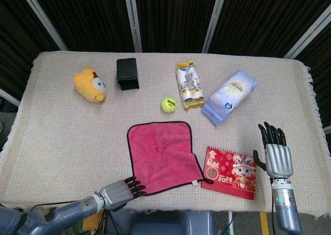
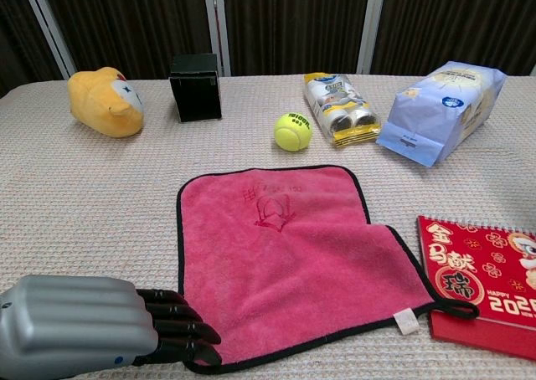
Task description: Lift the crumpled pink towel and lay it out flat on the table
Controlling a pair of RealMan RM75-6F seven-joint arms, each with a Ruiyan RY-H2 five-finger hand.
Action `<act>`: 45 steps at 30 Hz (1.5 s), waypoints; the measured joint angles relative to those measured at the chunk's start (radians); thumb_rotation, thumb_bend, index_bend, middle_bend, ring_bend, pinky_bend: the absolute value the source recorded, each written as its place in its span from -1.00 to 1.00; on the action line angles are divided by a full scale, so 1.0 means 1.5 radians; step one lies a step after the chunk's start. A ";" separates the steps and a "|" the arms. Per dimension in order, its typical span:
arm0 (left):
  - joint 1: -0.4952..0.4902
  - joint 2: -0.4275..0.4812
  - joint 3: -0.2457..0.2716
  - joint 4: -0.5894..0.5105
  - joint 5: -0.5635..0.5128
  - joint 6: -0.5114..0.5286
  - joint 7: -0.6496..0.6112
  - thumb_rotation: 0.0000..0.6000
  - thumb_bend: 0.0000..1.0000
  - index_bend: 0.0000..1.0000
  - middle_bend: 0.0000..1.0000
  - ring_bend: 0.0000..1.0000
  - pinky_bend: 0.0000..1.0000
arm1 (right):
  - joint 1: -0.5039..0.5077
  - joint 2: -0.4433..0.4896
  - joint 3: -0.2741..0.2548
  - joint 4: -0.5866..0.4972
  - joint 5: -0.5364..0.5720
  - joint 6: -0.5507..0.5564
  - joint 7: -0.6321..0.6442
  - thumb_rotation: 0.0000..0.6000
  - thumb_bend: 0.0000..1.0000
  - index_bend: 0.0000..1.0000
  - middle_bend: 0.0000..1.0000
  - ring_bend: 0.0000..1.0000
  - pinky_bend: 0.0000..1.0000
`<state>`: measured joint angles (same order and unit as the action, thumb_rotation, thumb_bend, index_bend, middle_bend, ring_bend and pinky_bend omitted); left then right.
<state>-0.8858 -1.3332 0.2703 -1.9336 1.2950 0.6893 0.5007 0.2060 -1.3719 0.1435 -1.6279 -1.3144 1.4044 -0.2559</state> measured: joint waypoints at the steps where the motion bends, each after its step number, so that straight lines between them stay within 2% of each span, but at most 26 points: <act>1: 0.002 0.002 0.002 0.000 0.005 0.000 -0.003 1.00 0.30 -1.00 -1.00 -1.00 -1.00 | 0.000 0.000 0.000 0.000 0.000 0.000 0.000 1.00 -0.05 -1.00 -0.97 -1.00 -1.00; 13: 0.022 0.024 0.016 0.001 0.062 -0.002 -0.039 1.00 0.32 -1.00 -1.00 -1.00 -1.00 | 0.000 -0.002 0.000 0.001 -0.001 0.001 -0.002 1.00 -0.05 -1.00 -0.97 -1.00 -1.00; 37: 0.047 0.061 0.030 -0.003 0.115 -0.012 -0.064 1.00 0.31 -1.00 -1.00 -1.00 -1.00 | -0.001 -0.002 -0.002 -0.003 -0.005 0.001 -0.003 1.00 -0.05 -1.00 -0.97 -1.00 -1.00; 41: 0.052 0.063 0.029 -0.001 0.123 -0.008 -0.068 1.00 0.26 -1.00 -1.00 -1.00 -1.00 | -0.001 -0.002 -0.002 -0.002 -0.005 0.000 -0.003 1.00 -0.05 -1.00 -0.97 -1.00 -1.00; 45: 0.067 0.061 0.021 0.006 0.132 0.020 -0.076 1.00 0.05 -1.00 -1.00 -1.00 -1.00 | -0.001 -0.003 -0.002 -0.002 -0.006 0.000 -0.004 1.00 -0.05 -1.00 -0.97 -1.00 -1.00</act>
<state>-0.7848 -1.2423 0.3012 -1.9248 1.4930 0.7201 0.3863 0.2046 -1.3766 0.1397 -1.6311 -1.3232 1.4049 -0.2616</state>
